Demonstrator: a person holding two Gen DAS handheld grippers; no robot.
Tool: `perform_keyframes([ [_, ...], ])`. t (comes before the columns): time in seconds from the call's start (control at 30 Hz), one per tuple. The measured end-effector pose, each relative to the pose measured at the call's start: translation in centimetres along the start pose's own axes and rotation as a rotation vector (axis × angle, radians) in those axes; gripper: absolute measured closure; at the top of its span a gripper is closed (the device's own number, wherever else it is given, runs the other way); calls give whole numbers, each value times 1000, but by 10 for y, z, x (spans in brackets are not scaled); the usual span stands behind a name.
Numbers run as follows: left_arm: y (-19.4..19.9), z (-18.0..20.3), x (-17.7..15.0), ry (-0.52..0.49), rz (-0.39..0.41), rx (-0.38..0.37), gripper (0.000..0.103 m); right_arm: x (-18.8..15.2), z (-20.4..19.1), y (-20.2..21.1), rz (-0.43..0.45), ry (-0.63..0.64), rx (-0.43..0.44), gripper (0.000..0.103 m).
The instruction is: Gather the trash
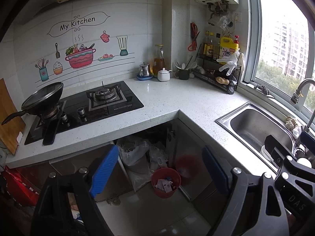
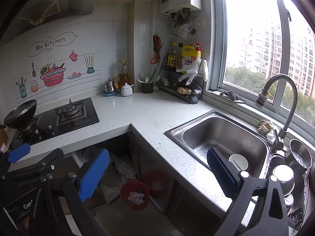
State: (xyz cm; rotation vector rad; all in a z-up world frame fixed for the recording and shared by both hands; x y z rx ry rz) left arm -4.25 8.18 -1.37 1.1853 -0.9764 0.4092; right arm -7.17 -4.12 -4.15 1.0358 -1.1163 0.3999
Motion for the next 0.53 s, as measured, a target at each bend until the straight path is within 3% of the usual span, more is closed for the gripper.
perform_keyframes([
  [0.53,-16,21,4,-18,-4,-13,18,1,13,-10,-14,-12,-18,3],
])
Point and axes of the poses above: each gripper's, at about its wrist camera, not at the fingertips, and y roughly against the way its jaws point, z to its right, x to its top, the point moved 6 cm from there along -y, roughly the way its jaws point, and after that the axes turned 7 degrees about -x, right-handed, at the moved point
